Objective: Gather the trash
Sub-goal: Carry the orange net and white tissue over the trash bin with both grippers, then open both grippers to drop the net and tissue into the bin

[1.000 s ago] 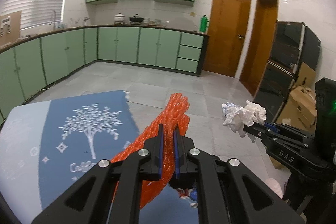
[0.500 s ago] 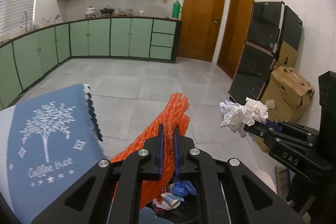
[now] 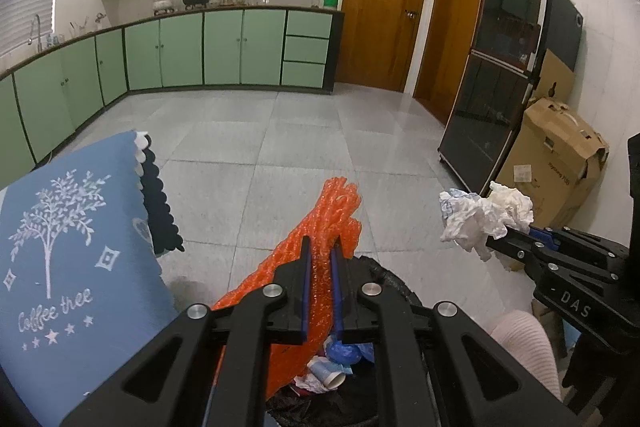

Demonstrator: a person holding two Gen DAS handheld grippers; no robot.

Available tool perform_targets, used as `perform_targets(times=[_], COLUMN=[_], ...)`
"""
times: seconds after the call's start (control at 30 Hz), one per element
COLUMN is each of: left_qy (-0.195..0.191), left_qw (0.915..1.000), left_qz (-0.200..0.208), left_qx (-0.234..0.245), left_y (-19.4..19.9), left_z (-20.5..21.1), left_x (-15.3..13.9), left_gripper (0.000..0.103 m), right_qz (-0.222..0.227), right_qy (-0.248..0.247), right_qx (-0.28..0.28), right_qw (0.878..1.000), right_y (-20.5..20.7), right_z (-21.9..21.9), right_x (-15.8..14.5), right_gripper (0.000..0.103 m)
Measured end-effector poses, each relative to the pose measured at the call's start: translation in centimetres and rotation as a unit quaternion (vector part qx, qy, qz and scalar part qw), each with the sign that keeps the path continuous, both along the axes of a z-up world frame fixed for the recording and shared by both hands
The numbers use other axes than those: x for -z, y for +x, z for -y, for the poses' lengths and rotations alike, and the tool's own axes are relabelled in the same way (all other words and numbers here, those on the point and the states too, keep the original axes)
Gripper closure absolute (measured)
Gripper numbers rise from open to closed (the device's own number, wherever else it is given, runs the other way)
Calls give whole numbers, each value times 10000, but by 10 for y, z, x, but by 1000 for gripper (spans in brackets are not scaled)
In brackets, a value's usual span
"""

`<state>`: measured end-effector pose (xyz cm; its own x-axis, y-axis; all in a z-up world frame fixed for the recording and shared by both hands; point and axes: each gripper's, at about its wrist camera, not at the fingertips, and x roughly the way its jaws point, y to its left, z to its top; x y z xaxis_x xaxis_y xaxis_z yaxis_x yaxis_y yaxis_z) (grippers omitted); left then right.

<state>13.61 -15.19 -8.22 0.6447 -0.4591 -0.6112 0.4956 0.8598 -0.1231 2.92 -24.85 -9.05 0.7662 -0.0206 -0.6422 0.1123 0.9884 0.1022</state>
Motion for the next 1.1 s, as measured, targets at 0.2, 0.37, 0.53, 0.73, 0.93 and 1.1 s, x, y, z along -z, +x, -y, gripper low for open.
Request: perform_targets(times=[0.2,0.37,0.53,0.73,0.93,1.1], left_qy=[79,106,156,147,72,-57], left_qw=[9998,9995,9994,9992,9993,9993], left_qz=[-195,-284,-314,-359,-371,-340], left_qx=[30,35,52,-11,-53,-171], left_y=[9,16,20,23,24,25], left_z=[5,7,11,13,9,0], left_x=[13,19,23,23,19,11], left_gripper=[94,94,94,81,64,45], right_qz=[-245,-358,-428,-490,-451,-359], right_qy=[74,83,99,125,103,26], right_qx=[24,-10,-21,26,80,195], right_qw=[9997,9993,9990,9987,9989,9992], right_y=[11,20,27,35,36,32], right_z=[0,-1,-1,1,2,3], right_x=[19,28,34,36,34,29], right_gripper=[87,86,84,72,59,32])
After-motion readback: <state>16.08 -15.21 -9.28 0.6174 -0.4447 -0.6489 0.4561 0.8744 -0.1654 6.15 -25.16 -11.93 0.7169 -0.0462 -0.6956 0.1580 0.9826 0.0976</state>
